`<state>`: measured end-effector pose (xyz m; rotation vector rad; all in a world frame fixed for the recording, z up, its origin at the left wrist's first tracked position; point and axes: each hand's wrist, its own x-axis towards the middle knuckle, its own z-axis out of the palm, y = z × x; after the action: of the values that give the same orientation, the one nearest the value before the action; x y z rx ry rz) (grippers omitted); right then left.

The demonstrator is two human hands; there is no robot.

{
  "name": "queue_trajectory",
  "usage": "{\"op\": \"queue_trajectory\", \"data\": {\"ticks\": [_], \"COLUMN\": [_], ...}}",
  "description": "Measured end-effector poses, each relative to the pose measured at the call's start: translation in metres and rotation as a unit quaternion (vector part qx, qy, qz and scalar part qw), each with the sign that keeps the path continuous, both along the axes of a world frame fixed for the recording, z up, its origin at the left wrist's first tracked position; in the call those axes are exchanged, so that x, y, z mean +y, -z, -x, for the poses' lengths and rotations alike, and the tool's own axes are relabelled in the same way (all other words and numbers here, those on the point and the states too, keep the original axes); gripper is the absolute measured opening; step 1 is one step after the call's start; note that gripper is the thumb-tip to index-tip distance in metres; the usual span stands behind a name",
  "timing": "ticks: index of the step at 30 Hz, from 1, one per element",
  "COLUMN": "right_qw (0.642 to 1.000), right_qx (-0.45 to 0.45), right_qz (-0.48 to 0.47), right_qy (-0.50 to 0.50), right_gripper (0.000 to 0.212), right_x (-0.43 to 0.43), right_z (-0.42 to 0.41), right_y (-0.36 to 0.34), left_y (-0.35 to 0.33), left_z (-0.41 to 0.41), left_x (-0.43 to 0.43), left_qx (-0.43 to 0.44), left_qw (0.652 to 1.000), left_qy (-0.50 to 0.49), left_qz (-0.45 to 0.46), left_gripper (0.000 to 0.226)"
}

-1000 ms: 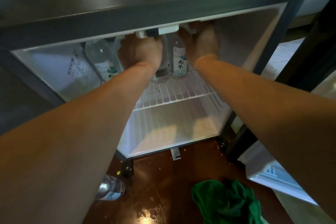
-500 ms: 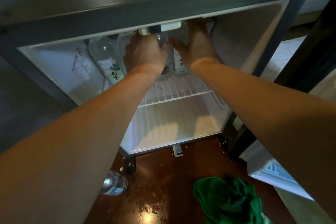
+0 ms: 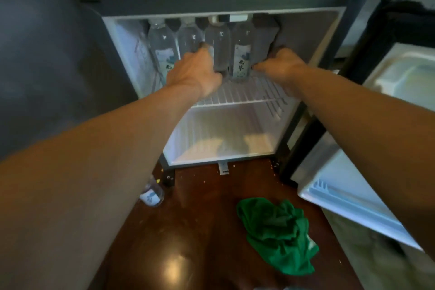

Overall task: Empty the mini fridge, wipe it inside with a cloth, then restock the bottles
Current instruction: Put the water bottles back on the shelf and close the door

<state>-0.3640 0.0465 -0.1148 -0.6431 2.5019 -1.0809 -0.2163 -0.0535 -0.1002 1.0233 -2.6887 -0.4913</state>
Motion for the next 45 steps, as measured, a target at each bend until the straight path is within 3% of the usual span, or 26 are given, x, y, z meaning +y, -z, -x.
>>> {"op": "queue_trajectory", "data": {"ticks": [3,7,10,13,16,23,27,29,31,34,36,40,43,45], "right_qw": [0.998,0.986,0.959,0.913,0.883,0.888,0.874,0.841,0.8,0.759,0.742,0.774,0.817,0.83], "right_qx": [-0.025,-0.034,-0.019,0.023,-0.012,-0.068,-0.13,-0.177,-0.166,-0.115,-0.068,0.005,0.076,0.096], "right_qz": [-0.048,-0.11,-0.194,-0.282,-0.329,-0.308,-0.327,-0.376,-0.443,-0.502,-0.521,-0.482,-0.41,-0.387], "right_qy": [-0.041,-0.118,-0.206,-0.294,-0.335,-0.336,-0.335,-0.346,-0.37,-0.399,-0.417,-0.411,-0.399,-0.39], "right_gripper": [0.055,0.051,0.049,0.04,0.036,0.032,0.054,0.079,0.093,0.094,0.081,0.039,0.026,0.028], "right_x": [0.023,0.043,0.059,0.082,0.112,0.174,0.197,0.204,0.207,0.204,0.199,0.192,0.184,0.174], "right_z": [-0.022,-0.065,-0.094,-0.117,-0.137,-0.177,-0.203,-0.218,-0.234,-0.245,-0.247,-0.241,-0.231,-0.226], "right_y": [0.002,0.001,0.001,0.007,0.017,0.04,0.046,0.048,0.049,0.064,0.077,0.1,0.109,0.114], "left_y": [0.004,0.003,0.0,-0.001,0.001,0.032,0.048,0.053,0.055,0.057,0.06,0.066,0.077,0.087], "left_z": [-0.038,-0.087,-0.113,-0.129,-0.137,-0.155,-0.18,-0.193,-0.203,-0.213,-0.216,-0.22,-0.224,-0.223], "left_x": [0.004,0.009,0.02,0.039,0.067,0.134,0.153,0.154,0.15,0.141,0.132,0.11,0.09,0.075], "left_qx": [-0.071,-0.175,-0.222,-0.216,-0.195,-0.218,-0.237,-0.238,-0.233,-0.229,-0.225,-0.194,-0.167,-0.16], "left_qw": [0.997,0.98,0.964,0.961,0.962,0.964,0.964,0.966,0.968,0.969,0.97,0.977,0.981,0.981], "left_qy": [0.01,0.015,0.013,0.013,0.021,0.053,0.045,0.028,0.004,-0.019,-0.027,-0.057,-0.075,-0.089], "left_qz": [-0.018,-0.098,-0.145,-0.175,-0.192,-0.146,-0.113,-0.1,-0.091,-0.087,-0.084,-0.065,-0.069,-0.062], "left_gripper": [0.029,0.029,0.027,0.026,0.024,0.031,0.033,0.035,0.038,0.04,0.043,0.042,0.045,0.051]}}
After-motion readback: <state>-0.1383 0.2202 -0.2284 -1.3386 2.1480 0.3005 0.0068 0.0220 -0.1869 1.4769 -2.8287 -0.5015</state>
